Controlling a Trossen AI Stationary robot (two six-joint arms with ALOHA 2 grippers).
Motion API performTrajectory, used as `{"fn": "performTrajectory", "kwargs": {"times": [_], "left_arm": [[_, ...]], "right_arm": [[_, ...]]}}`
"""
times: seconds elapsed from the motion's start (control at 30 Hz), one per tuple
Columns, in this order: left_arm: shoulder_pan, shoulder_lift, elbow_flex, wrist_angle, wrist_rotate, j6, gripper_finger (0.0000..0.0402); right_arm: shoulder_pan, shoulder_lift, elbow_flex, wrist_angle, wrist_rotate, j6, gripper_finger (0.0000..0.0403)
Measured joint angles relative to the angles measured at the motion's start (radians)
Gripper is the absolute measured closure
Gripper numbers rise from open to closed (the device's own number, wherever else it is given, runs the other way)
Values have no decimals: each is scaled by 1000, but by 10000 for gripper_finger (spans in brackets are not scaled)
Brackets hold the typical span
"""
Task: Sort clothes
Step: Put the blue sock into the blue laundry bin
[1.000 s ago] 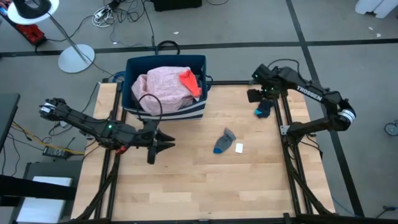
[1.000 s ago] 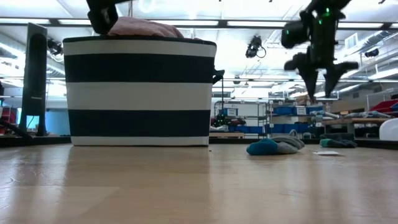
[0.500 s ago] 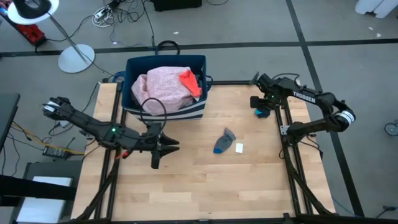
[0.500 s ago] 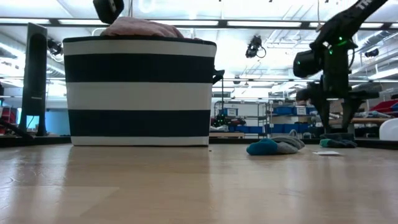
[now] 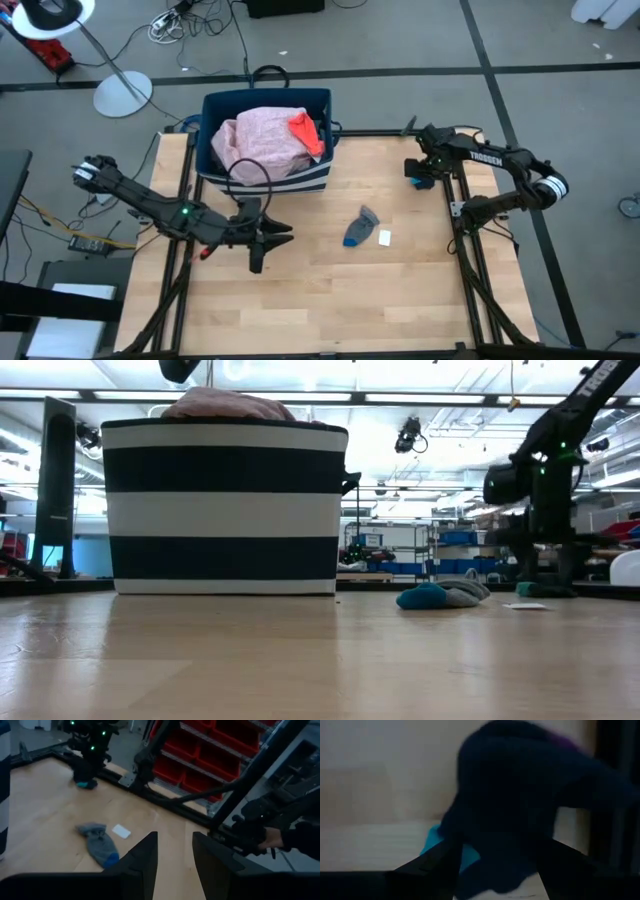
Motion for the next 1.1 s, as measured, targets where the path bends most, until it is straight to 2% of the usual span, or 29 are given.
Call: {"fn": "performTrajectory", "kwargs": {"times": [0.2, 0.3, 0.4, 0.57, 0.6, 0.7, 0.83, 0.97, 1.1], "left_arm": [[-11, 0, 57, -127, -21, -21, 275], [-11, 0, 68, -147, -38, -20, 275], [-11, -1, 71, -149, -45, -10, 275], [-11, -1, 71, -180, -45, -9, 275], [-11, -1, 71, -187, -45, -8, 275], [-11, -1, 71, -202, -45, -9, 275], [-11, -1, 71, -204, -45, -9, 275], [-11, -1, 71, -204, -45, -9, 275], [-11, -1, 71, -204, -40, 5, 275]], "right_arm": [[-4, 106, -9, 1, -30, -25, 172], [17, 113, -2, -6, -32, -68, 194], [42, 90, 13, -27, -73, -88, 246], [78, 70, 42, -32, -214, -98, 374], [90, 69, 43, -31, -242, -97, 386], [159, 50, 58, -43, -258, -81, 389], [266, 8, 117, -69, -223, -45, 397], [356, -25, 245, -132, -169, -18, 398], [434, -29, 435, -207, -85, -6, 400]]}}
